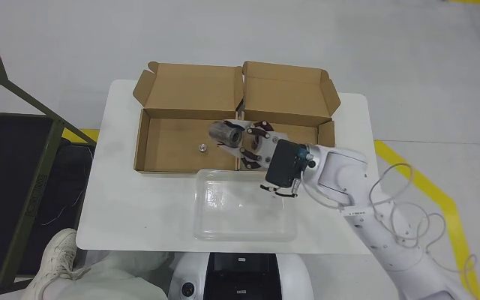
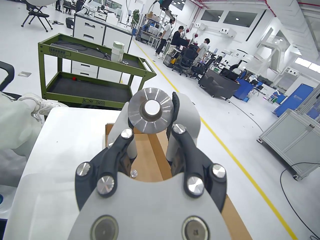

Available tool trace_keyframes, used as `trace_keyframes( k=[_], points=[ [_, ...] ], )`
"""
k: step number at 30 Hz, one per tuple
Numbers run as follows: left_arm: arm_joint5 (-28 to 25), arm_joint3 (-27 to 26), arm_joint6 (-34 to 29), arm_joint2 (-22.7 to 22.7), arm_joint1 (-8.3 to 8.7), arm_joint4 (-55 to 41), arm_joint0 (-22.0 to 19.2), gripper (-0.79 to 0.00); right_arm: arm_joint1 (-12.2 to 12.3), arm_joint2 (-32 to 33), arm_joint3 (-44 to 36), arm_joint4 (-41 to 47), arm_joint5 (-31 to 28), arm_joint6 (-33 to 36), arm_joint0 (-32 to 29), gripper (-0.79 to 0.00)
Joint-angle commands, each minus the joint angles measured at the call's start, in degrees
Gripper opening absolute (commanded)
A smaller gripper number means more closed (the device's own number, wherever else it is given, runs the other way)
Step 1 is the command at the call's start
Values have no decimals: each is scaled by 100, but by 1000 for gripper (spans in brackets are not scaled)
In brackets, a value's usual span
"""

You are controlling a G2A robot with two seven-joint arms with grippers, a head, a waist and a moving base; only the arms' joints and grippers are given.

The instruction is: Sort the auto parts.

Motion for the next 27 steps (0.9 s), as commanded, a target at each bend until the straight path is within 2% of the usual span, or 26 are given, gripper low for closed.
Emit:
trace_keyframes(
  k=[1, 11, 18, 27],
  points=[
    [0, 0, 0, 0, 0, 0, 0, 0, 4, 31, -21, -37, -3, -41, -38, -785],
    [0, 0, 0, 0, 0, 0, 0, 0, -7, 49, -17, -174, -29, -18, -87, -785],
    [0, 0, 0, 0, 0, 0, 0, 0, -77, -201, 137, -189, -22, 391, 69, -785],
    [0, 0, 0, 0, 0, 0, 0, 0, -253, -667, 774, -3, 112, 1062, 473, -785]
  ],
)
